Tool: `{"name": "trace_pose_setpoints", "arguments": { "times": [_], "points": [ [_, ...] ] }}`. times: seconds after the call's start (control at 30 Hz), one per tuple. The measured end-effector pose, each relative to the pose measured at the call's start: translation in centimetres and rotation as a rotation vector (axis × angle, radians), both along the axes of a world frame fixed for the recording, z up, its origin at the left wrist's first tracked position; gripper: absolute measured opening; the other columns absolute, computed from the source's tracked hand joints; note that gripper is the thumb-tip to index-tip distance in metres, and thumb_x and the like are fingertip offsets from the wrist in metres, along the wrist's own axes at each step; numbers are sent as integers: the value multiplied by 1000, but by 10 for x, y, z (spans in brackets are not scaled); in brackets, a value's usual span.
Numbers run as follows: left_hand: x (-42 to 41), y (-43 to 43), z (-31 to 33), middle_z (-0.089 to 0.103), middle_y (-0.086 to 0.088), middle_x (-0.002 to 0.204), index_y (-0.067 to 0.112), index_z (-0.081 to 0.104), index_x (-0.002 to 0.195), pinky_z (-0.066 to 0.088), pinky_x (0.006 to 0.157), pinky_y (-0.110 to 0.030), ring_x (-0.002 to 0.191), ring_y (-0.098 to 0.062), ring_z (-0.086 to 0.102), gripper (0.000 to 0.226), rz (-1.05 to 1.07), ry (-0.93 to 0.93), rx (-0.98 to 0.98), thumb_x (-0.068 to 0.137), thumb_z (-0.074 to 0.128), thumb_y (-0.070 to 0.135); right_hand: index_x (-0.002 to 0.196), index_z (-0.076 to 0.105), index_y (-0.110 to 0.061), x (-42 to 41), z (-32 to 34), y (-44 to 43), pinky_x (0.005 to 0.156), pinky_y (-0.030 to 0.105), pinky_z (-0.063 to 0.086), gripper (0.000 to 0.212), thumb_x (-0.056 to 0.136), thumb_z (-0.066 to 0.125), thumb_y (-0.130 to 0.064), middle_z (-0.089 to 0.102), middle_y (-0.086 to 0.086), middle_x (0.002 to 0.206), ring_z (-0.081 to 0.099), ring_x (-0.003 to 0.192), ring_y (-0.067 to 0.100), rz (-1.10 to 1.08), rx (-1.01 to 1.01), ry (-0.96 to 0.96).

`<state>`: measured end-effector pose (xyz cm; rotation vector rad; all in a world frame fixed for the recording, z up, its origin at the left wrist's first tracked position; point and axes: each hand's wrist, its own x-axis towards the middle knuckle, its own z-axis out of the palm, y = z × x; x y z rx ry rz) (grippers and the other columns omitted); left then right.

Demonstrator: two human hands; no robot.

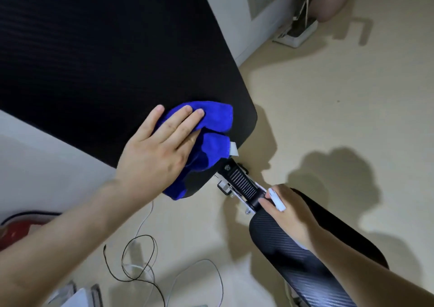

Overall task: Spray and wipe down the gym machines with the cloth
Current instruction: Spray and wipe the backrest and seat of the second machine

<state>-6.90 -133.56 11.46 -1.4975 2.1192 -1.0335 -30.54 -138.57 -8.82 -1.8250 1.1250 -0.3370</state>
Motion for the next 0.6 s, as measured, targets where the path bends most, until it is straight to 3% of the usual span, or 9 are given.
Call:
{"name": "trace_pose_setpoints", "arguments": {
  "times": [0.07, 0.13, 0.2, 0.3, 0.4, 0.53, 0.6],
  "points": [
    [-1, -5, -13, 36, -15, 152, 1, 54, 134, 24, 114, -52, 140, -31, 36, 40, -20, -1, 6, 102, 31, 9, 66, 41, -27, -2, -6, 4, 64, 33, 41, 31, 91, 60, -27, 46, -4, 69, 46, 67, 20, -2, -33, -3],
    [-3, -14, -26, 31, -18, 154, 0, 47, 139, 19, 116, -53, 142, -34, 31, 44, -26, -37, 75, 102, 27, 12, 84, 52, -22, 0, -14, 3, 63, 25, 40, 17, 89, 66, -30, 53, -7, 79, 52, 73, 17, 15, -139, 27],
    [-9, -25, -44, 24, -21, 156, -2, 40, 142, 14, 117, -54, 144, -37, 24, 48, -30, -78, 138, 101, 22, 17, 95, 49, -30, 0, -21, 0, 58, 19, 36, 21, 85, 68, -34, 53, -13, 78, 52, 68, 15, 80, -165, 58],
    [-25, -42, -70, 9, -20, 160, 0, 25, 149, 2, 116, -55, 147, -37, 10, 54, -31, -186, 246, 102, 19, 26, 109, 40, -41, -5, -27, -1, 59, 28, 44, 39, 84, 68, -34, 59, -10, 77, 56, 63, 18, 118, -91, 60],
    [-32, -47, -73, 0, -19, 161, 3, 17, 151, -11, 112, -57, 148, -37, 1, 54, 15, -244, 340, 102, 19, 27, 111, 47, -38, -2, -20, 1, 62, 30, 41, 35, 84, 69, -33, 58, -8, 67, 55, 63, 19, 34, -75, 64],
    [-9, 0, -66, -4, -20, 160, 5, 26, 149, -23, 104, -60, 147, -39, -5, 56, 7, -335, 499, 100, 33, 30, 104, 55, -33, 17, 18, 5, 65, 26, 38, 22, 84, 65, -32, 60, -11, 74, 59, 73, 20, 48, -62, 34],
    [12, 28, -57, 18, -17, 159, 10, 49, 140, -19, 111, -59, 147, -36, 14, 55, -52, -253, 531, 89, 53, 31, 99, 53, -32, 32, 42, 12, 68, 29, 43, 15, 87, 61, -34, 62, -6, 79, 58, 76, 21, 79, -65, 36]
  ]
}}
